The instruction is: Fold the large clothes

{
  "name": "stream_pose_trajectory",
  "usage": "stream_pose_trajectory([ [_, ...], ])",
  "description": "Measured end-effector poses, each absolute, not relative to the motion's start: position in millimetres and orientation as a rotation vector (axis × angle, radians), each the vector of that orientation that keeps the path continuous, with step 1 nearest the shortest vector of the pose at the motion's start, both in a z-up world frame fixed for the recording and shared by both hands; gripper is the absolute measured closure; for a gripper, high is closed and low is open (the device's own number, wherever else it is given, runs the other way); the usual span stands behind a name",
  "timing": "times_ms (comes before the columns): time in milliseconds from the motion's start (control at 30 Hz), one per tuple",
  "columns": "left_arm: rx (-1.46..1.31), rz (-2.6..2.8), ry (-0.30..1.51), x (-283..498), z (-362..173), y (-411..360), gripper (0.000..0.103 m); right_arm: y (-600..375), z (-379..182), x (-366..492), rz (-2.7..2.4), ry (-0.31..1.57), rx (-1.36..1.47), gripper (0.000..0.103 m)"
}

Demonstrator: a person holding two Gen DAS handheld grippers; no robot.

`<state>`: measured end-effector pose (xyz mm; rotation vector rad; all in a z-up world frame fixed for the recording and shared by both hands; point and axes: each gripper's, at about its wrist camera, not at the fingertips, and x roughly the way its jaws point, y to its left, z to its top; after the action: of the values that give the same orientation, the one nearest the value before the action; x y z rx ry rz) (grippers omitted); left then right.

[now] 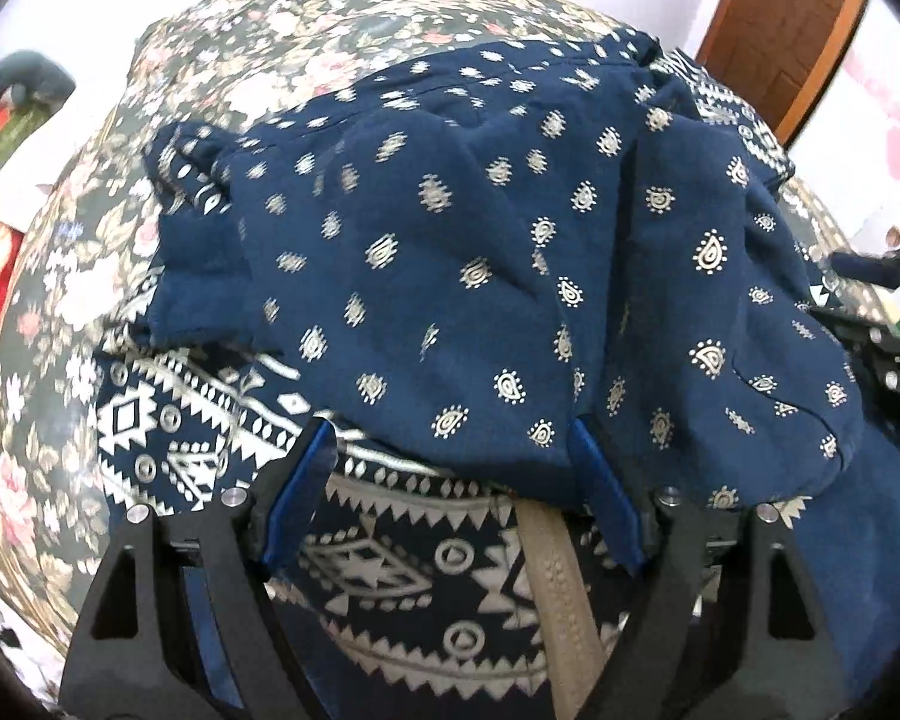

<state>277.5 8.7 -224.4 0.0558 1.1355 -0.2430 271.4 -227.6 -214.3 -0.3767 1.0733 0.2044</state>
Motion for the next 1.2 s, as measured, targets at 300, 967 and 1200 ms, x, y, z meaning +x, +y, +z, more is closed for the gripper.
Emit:
stream_pose_trajectory([
  [300, 0.098, -0.101, 1.082, 243.8, -194.2, 64.0, 0.024, -278.0, -215.6, 256.7, 0.209, 1.169, -0.214, 0.017],
  [967, -0.155, 0.1, 1.255, 172.6, -252.2, 171.4, 0.024, -271.3, -201.8, 203.9, 0.411, 1.192, 0.092, 0.017],
  [1200, -0.147, 0.055, 1.146, 218.3, -212.4, 159.1, 0.024, -293.9, -177.7, 250.5, 0.335, 1.119, 0.1, 0.017],
])
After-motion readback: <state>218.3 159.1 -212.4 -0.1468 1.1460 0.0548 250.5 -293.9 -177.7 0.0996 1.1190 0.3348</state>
